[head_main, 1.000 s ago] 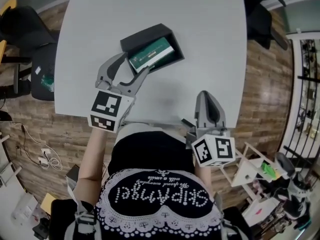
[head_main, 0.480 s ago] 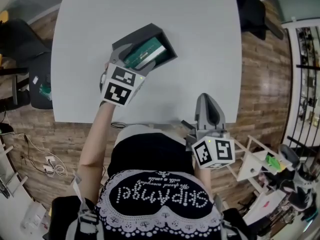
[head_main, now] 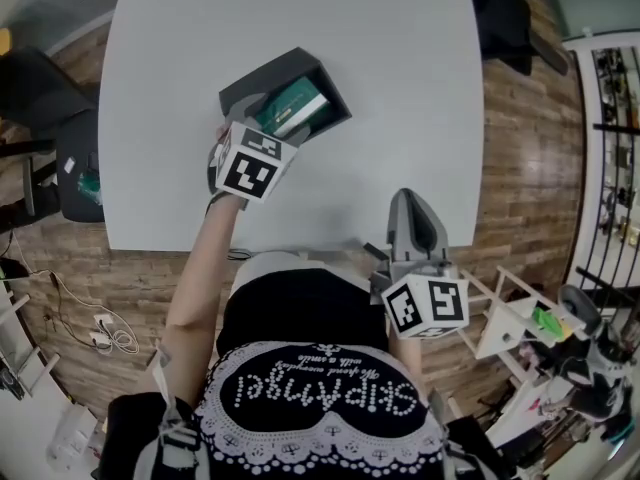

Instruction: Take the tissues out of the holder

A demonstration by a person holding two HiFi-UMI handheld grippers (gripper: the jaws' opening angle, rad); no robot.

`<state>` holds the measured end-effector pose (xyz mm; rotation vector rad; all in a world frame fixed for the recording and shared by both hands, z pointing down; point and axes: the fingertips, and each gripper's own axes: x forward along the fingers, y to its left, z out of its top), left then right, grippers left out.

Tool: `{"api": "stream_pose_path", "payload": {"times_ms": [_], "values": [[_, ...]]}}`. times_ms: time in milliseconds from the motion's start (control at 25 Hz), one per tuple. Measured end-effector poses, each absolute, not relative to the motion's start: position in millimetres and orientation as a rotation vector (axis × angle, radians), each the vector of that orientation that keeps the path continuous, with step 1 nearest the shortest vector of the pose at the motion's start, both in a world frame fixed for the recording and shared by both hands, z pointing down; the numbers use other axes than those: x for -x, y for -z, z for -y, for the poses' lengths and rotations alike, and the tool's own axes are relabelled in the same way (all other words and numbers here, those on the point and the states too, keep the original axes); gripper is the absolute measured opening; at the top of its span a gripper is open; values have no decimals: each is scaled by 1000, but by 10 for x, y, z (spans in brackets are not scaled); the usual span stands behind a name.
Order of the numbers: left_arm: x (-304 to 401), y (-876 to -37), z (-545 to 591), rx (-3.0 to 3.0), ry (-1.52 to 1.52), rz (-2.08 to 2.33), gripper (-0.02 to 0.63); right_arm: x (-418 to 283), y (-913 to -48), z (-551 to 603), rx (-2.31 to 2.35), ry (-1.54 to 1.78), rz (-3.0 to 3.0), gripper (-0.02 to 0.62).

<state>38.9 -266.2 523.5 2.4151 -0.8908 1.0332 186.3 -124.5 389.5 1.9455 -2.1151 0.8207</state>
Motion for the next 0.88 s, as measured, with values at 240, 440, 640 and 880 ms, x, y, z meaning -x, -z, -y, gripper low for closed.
{"api": "stream_pose_path", "payload": {"times_ms": [240, 440, 640, 880], "values": [[-431, -5377, 2685, -2371, -1075, 893, 357, -1913, -3937, 1255, -1936, -834, 2107, 34], [-422, -5435, 2679, -2361, -1138, 881, 357, -1902, -3952, 1266, -1935, -839, 2104, 34], [-384, -5519, 2691, -2309, -1217, 883, 356, -1874, -3956, 1280, -1929, -843, 2108, 35], [-389, -5580, 2658, -2232, -1278, 820, 354, -1849, -3953, 1275, -1915, -845, 2119, 34]]}}
